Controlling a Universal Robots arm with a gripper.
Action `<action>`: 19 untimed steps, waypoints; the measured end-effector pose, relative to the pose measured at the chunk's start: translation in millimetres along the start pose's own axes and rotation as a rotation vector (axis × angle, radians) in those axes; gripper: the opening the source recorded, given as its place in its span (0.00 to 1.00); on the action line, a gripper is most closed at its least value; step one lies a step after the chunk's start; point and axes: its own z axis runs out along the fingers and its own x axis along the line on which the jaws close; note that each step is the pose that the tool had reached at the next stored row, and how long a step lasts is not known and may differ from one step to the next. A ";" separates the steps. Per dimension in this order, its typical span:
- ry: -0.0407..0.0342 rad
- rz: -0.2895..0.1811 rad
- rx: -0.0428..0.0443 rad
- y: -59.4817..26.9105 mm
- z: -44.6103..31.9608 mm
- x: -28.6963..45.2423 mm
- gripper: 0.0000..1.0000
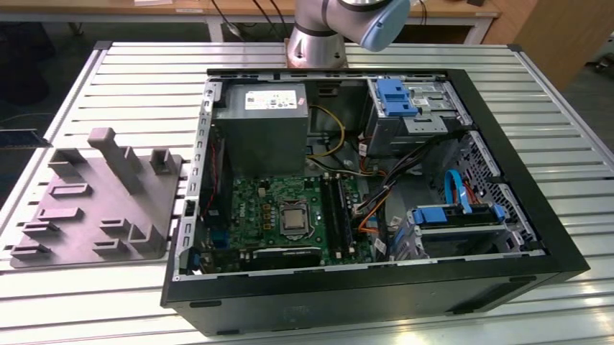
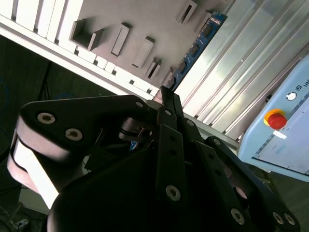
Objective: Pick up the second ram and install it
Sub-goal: 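Pick up the second ram and move it above second insertion slot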
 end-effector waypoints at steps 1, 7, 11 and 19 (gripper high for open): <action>-0.0001 0.000 0.0001 0.1 -2.1 -0.1 0.12; -0.0001 0.000 0.0001 0.4 -9.5 -0.5 0.12; -0.0002 0.000 0.0000 0.4 -9.7 -0.6 0.12; -0.0002 0.000 -0.0001 -8.6 -10.0 -0.8 0.12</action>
